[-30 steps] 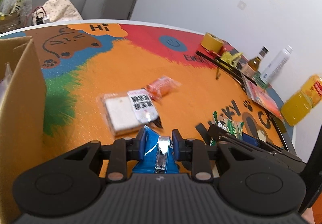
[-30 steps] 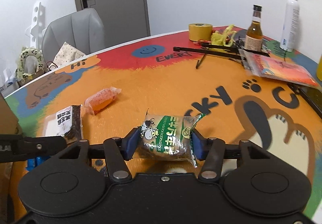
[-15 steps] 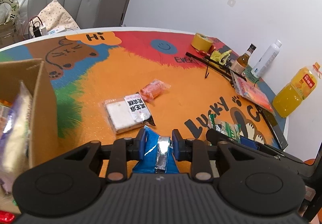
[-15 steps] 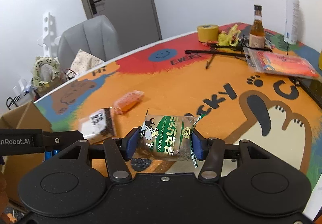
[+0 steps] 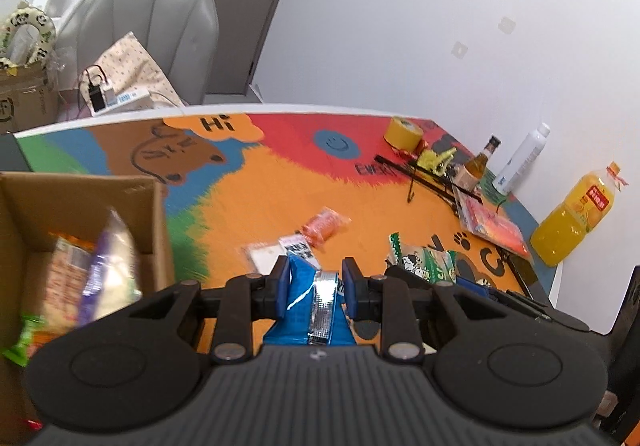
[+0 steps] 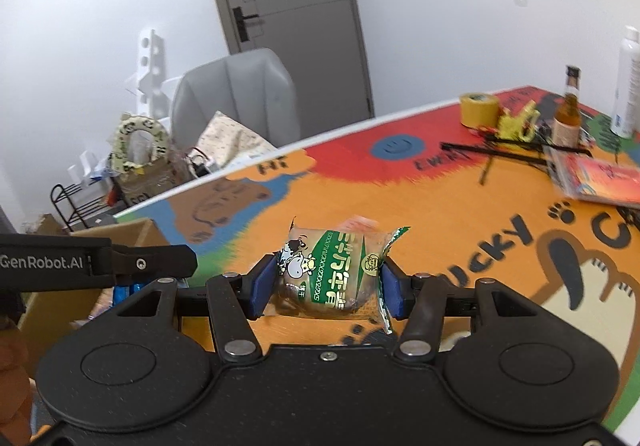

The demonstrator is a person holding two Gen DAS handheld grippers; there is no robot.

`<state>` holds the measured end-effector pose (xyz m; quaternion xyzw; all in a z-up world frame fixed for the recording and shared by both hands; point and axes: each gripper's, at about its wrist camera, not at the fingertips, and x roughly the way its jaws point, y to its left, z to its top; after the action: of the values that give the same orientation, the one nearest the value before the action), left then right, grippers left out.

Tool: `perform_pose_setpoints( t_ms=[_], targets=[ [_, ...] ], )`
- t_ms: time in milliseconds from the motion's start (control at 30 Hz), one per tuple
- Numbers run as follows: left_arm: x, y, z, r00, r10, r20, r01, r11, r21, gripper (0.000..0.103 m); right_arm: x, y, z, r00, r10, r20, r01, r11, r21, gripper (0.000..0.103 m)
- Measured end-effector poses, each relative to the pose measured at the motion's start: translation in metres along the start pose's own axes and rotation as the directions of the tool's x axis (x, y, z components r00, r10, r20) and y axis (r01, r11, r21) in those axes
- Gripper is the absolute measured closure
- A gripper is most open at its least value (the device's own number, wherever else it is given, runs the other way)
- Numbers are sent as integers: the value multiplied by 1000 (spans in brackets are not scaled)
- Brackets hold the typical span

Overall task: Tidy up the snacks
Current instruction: 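Carry both held snacks toward the cardboard box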

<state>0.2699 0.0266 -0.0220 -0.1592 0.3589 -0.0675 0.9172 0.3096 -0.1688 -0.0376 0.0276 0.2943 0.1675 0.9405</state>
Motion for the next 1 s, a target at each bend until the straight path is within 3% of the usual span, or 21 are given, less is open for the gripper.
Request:
perform_pose_setpoints(
  t_ms=[500, 833, 1000],
  targets=[
    [-51, 61, 4, 993, 97, 64, -93, 994, -53, 77, 3, 57, 4, 996, 87, 12, -86, 995, -54, 51],
    [-64, 105, 4, 982, 174, 74, -166, 980, -110, 77, 12, 92, 4, 990, 139, 6, -138, 986, -93, 51],
    [-67, 126, 10, 981, 179, 80, -167, 976, -139, 76, 14, 106, 3, 988, 157, 4, -155, 981, -119, 51]
  ],
)
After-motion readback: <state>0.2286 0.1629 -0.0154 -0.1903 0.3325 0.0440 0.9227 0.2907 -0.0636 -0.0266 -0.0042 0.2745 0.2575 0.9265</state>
